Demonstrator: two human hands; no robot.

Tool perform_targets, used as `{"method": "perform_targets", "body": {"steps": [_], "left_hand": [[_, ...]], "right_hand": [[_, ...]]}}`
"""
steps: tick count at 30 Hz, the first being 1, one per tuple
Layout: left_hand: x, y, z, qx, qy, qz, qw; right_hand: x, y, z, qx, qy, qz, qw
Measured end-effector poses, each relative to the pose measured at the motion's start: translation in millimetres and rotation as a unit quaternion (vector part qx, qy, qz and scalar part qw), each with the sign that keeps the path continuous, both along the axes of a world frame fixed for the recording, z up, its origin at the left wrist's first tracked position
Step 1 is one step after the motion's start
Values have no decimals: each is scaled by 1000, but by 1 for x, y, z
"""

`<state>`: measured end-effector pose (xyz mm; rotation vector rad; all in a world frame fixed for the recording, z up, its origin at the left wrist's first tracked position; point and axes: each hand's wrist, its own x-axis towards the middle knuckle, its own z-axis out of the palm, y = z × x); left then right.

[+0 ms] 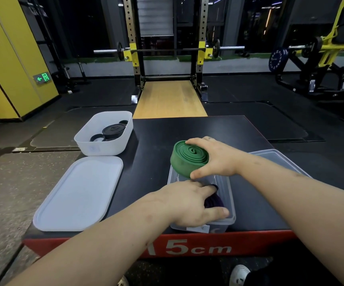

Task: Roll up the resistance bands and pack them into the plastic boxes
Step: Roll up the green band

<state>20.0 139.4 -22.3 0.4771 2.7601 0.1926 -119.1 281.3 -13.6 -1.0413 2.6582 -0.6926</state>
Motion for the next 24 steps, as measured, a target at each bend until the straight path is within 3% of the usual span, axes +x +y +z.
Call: {"method": "perform_targets", "body": {"steps": [10, 19, 24], "left_hand": [[0, 0, 1, -15, -18, -20, 1000], [8, 8, 10, -40, 4, -53, 998], [6, 15, 4, -46, -6, 0, 999]], "right_hand": [[5, 3, 7, 128, 42, 6, 991], [12, 6, 4, 143, 62, -5, 988], [13, 4, 5, 135, 68, -23, 988]]}}
